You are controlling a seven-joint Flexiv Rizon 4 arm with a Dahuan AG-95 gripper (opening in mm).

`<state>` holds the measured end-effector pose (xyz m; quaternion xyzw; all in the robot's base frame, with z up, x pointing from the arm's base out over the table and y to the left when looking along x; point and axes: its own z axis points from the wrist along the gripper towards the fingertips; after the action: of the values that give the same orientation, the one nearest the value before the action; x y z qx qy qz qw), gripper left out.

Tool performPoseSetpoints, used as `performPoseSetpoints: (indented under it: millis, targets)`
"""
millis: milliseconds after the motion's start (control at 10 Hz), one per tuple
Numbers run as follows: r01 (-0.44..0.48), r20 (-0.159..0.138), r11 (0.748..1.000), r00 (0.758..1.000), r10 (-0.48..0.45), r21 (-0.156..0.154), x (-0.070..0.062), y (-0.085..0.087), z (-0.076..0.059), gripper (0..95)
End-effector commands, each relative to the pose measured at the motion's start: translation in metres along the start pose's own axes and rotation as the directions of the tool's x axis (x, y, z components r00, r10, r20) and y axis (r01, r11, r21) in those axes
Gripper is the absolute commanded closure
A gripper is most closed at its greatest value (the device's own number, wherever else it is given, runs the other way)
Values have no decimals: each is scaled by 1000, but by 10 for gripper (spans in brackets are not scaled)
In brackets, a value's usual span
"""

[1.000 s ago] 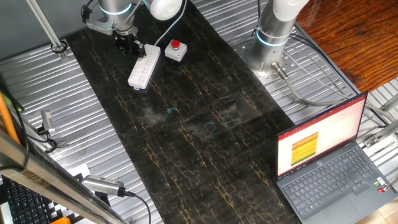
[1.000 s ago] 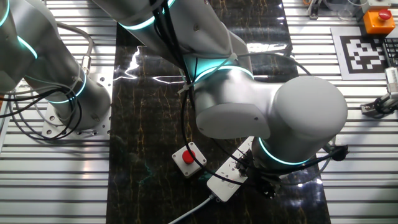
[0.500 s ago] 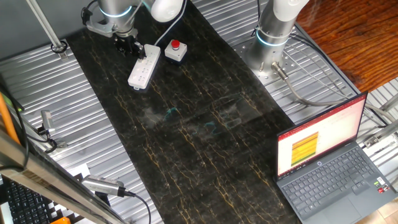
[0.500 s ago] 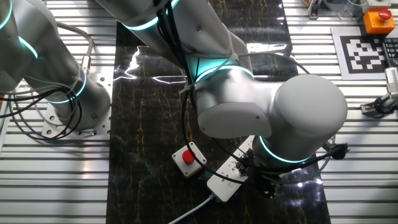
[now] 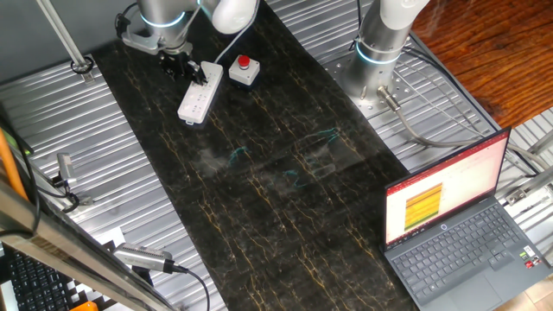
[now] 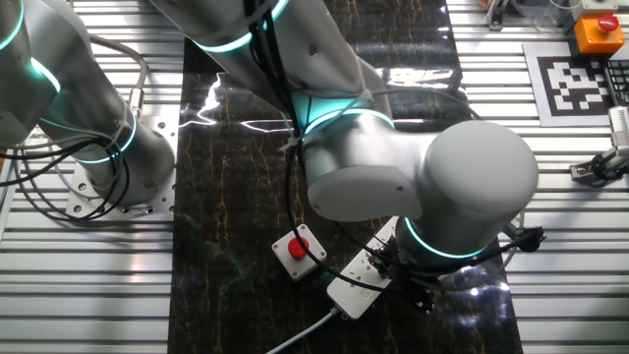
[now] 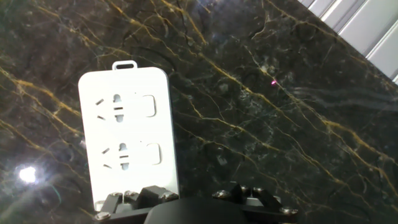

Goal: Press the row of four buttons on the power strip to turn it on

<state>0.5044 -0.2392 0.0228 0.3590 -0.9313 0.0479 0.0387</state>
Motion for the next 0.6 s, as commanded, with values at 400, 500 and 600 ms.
performPoseSetpoints:
  millis: [400,500,600]
  targets:
    - [8,0,1000,1000,-8,-10,0,0,-8,380]
    - [10,0,1000,1000,-10,-10,1,0,-9,380]
    - [11,-1,1000,1000,-11,-13,1,1,-12,380]
